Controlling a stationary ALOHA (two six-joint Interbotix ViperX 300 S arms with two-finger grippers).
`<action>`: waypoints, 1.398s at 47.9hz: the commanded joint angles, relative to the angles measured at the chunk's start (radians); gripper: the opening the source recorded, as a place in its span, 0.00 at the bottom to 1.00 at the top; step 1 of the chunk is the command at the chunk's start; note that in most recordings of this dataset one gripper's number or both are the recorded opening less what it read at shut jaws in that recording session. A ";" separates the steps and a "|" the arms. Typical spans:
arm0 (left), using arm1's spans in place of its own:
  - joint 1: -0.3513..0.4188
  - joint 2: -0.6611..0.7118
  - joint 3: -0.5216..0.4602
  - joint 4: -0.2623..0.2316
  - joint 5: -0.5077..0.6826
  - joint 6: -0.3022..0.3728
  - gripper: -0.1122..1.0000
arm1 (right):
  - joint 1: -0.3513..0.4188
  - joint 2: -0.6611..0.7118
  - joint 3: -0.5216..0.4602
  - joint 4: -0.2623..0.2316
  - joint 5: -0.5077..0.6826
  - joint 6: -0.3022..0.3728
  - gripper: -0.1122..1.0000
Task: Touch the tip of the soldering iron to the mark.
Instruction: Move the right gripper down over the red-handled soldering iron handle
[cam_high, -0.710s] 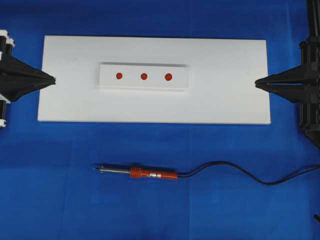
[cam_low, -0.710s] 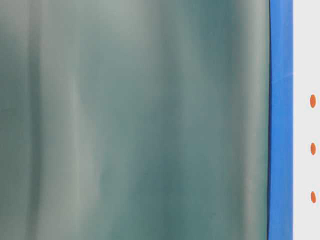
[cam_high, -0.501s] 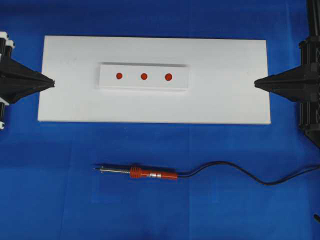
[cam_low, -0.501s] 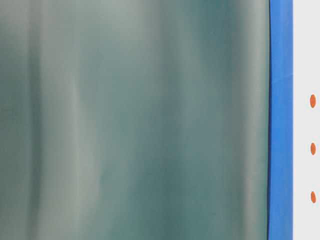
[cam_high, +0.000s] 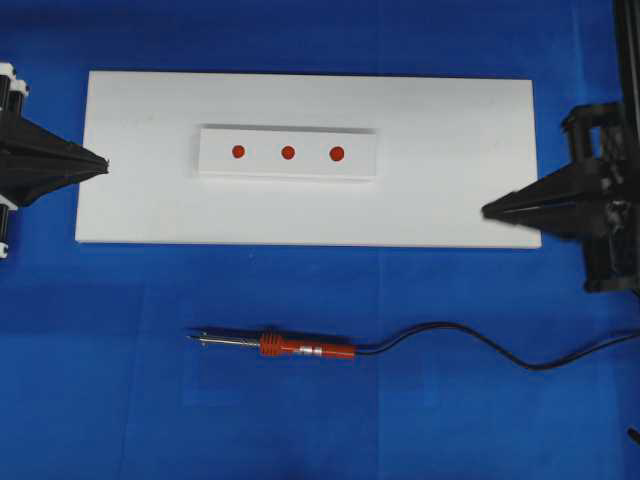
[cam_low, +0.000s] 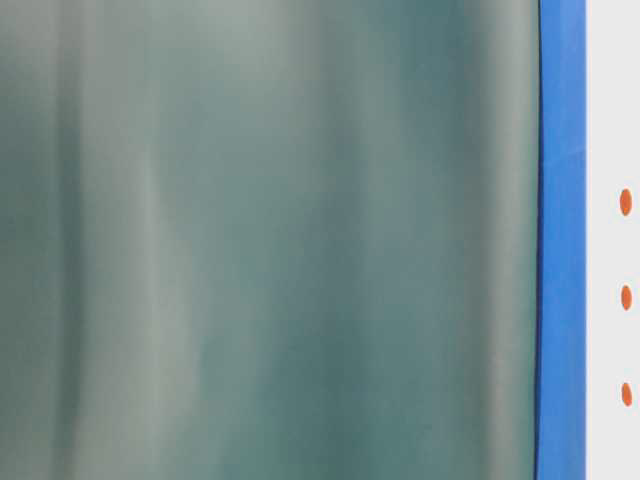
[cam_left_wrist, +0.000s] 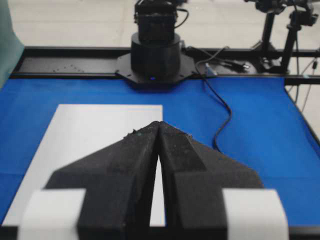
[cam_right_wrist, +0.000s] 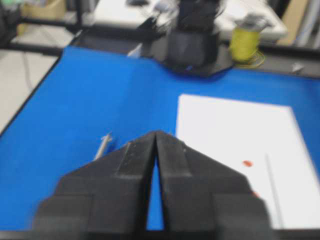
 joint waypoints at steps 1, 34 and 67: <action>-0.002 0.006 -0.005 0.000 -0.015 -0.002 0.10 | 0.015 0.061 -0.044 0.003 -0.028 0.012 0.20; -0.002 0.003 0.009 0.000 -0.026 -0.005 0.10 | 0.103 0.712 -0.319 0.210 -0.121 0.049 0.85; -0.003 0.002 0.021 0.002 -0.026 -0.005 0.10 | 0.198 1.072 -0.543 0.322 -0.130 0.049 0.85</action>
